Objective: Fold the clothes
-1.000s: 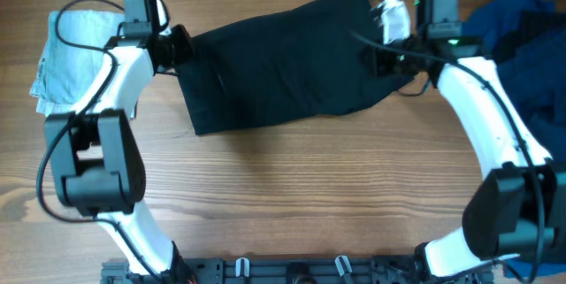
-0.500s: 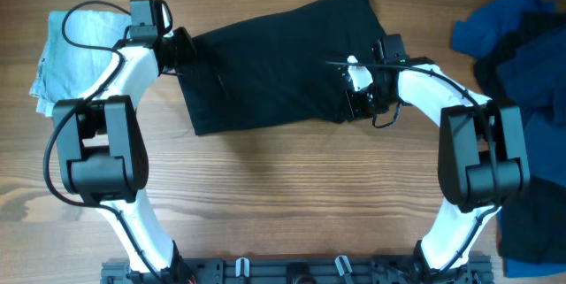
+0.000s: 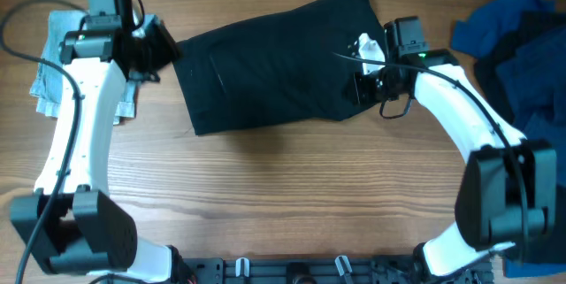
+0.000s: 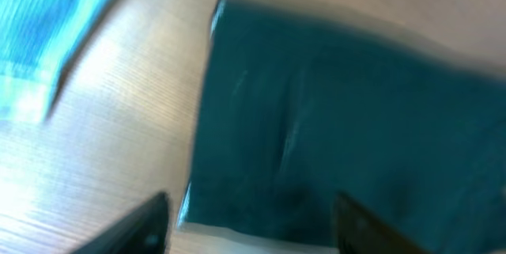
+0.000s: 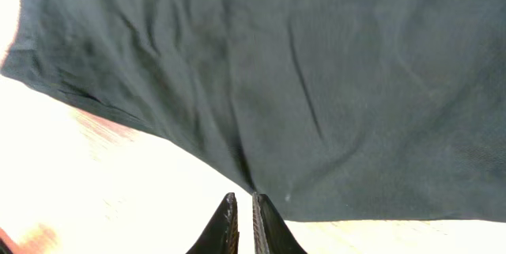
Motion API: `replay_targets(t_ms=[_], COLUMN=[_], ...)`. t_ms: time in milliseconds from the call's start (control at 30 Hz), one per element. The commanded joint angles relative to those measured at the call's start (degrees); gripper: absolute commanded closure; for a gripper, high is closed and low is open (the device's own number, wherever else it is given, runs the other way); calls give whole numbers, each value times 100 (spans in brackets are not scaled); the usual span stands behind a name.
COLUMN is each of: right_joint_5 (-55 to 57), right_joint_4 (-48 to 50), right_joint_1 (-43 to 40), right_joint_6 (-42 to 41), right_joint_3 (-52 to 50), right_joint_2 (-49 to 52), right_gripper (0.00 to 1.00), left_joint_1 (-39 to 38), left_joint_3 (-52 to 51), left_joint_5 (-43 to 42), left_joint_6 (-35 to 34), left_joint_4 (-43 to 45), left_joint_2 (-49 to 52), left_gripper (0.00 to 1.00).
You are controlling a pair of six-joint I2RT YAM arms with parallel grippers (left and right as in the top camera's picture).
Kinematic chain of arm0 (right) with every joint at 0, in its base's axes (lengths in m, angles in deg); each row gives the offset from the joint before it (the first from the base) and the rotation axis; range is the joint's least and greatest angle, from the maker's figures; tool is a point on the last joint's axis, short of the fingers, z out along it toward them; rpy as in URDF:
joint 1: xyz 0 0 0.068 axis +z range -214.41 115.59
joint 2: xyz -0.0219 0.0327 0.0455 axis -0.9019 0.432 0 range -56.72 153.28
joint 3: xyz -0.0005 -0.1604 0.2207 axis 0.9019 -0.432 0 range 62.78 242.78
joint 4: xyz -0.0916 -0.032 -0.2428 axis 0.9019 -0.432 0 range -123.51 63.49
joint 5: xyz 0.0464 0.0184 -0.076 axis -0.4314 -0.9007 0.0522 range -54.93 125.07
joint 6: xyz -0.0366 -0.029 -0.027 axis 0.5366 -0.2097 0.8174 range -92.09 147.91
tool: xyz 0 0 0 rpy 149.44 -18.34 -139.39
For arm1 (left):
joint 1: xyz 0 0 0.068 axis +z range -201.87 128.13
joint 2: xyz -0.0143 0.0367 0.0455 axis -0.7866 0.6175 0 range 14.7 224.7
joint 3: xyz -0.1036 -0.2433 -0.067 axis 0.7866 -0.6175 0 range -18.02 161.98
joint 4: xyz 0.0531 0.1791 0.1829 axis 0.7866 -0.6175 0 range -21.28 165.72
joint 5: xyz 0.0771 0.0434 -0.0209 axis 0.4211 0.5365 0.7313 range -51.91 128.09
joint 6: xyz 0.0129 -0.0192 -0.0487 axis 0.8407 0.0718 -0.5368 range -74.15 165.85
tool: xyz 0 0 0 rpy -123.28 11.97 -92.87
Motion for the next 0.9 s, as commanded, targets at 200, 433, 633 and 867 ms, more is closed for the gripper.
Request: replay_targets(t_ms=[200,433,633,867], right_joint_5=[181,195,173,168], right_joint_4=[363,839,1049,1311], right_joint_1=[31,116,118,251], right_joint_6=[-87,-83,46,216], right_joint_3=[92,92,92,90], right_joint_2=[-138,-136,-125,-81], right_gripper=[93,94,94,94], left_joint_1=[-2,-2,-2,-2], left_joint_3=[-647,-1554,-2288,-2551], left_joint_5=[-610,-1091,-1401,-1443], left_joint_6=[317,354,61,-356], left_joint_4=[-1021,-219,756,1174], left_joint_2=[813,839,846,846], left_gripper=[26,25,25,17])
